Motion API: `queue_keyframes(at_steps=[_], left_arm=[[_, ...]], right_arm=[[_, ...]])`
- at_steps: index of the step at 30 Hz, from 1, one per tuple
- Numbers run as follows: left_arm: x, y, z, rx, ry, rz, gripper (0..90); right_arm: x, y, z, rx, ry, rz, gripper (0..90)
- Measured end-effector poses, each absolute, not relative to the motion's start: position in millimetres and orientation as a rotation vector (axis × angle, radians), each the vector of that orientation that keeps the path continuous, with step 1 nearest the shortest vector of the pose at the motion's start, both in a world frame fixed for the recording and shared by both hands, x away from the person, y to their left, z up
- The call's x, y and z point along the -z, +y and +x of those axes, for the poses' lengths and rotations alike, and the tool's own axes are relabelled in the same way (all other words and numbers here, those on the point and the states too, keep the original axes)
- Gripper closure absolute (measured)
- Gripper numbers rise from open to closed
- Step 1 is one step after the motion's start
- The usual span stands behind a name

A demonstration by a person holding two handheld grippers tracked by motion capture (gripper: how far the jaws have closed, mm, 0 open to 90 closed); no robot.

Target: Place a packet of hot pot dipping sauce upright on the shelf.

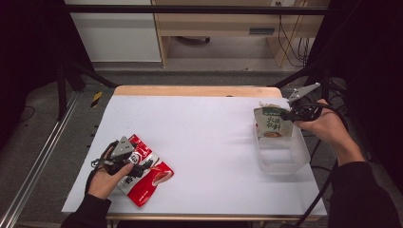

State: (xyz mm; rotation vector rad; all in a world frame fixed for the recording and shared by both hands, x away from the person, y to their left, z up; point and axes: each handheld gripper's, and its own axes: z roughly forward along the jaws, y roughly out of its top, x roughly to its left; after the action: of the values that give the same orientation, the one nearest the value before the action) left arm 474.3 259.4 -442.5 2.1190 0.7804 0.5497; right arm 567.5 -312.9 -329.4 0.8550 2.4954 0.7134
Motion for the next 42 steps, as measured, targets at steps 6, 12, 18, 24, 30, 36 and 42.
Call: queue_keyframes(at_steps=[6,12,18,24,30,36,42], left_arm=[[442,259,474,-0.547,0.782,2.114,7.7],[442,261,475,-0.547,0.785,2.11,7.8],[442,261,475,-0.544,0.785,2.115,7.8],[442,261,475,-0.545,0.786,2.115,7.8],[442,261,474,-0.544,0.785,2.114,7.8],[442,260,474,-0.544,0.783,2.117,7.8],[442,261,474,-0.543,0.783,2.113,7.8]], right_arm=[[335,-324,569,-0.704,2.478,0.922,89.7],[342,-337,569,-0.699,2.448,0.996,88.3],[345,-342,567,-0.71,2.436,1.012,87.6],[347,-342,568,-0.7,2.426,1.022,86.5],[348,-342,569,-0.697,2.418,1.018,83.2],[348,-342,570,-0.69,2.42,1.015,82.1],[348,-341,569,-0.692,2.413,1.015,77.2]])
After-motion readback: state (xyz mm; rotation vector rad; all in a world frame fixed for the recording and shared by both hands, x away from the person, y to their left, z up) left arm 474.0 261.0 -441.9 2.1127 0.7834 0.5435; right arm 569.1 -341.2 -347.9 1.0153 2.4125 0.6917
